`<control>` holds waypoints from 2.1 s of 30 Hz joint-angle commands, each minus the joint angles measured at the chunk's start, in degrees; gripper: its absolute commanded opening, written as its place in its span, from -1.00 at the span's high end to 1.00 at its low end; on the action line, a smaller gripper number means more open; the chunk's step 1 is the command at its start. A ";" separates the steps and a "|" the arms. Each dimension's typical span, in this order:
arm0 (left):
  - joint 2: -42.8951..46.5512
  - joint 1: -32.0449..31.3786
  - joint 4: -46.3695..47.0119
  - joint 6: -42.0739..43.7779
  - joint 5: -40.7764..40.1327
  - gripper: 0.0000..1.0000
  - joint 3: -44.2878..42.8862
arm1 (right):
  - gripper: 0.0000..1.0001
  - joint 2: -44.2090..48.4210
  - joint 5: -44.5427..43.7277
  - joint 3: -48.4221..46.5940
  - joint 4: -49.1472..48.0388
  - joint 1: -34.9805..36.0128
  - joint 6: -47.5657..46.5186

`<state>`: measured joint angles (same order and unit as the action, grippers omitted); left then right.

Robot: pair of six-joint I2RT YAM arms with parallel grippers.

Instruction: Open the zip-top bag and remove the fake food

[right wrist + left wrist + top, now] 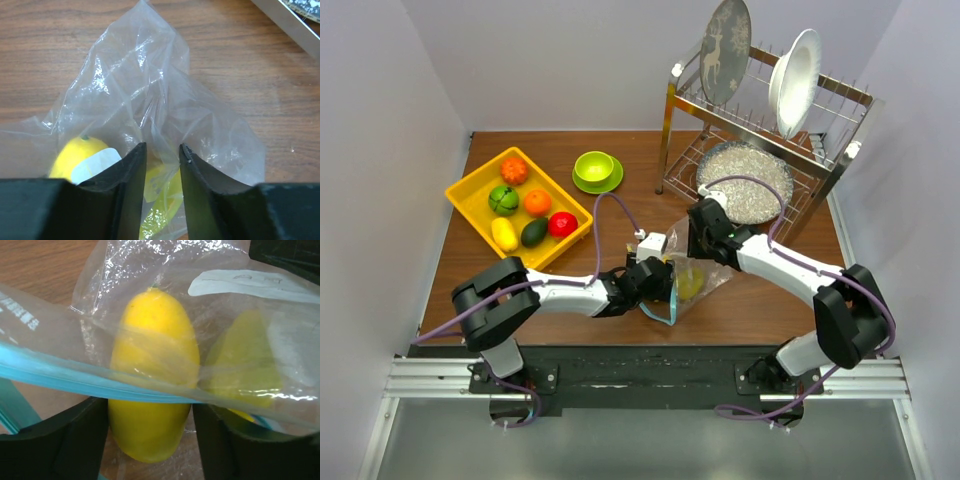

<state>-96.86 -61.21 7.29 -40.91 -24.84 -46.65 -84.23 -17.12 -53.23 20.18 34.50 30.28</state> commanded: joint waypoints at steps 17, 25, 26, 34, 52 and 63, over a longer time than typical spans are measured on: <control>14.24 2.85 -6.23 -4.01 14.37 0.59 3.67 | 0.66 0.20 -4.41 2.51 -6.56 0.22 2.15; 21.18 5.40 -14.13 -1.29 20.79 0.66 5.61 | 0.67 0.73 -5.90 4.10 -8.32 0.30 2.59; 21.88 5.31 -15.01 0.11 21.49 0.67 5.70 | 0.67 0.38 -6.25 4.01 -8.23 0.22 2.50; 34.97 5.57 -29.33 -1.19 16.33 0.71 8.33 | 0.68 -1.20 -6.26 2.87 -9.11 0.22 2.94; 28.15 51.00 -21.62 4.78 6.47 0.59 -5.27 | 0.67 1.61 -2.22 0.06 -7.26 0.22 0.83; 5.02 68.32 -22.67 6.28 4.62 0.64 -18.91 | 0.65 3.10 2.45 1.03 -9.81 0.22 -0.14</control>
<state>-88.16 2.26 -16.75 -36.10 -19.29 -63.96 -82.83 -16.64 -50.89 12.62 34.50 31.16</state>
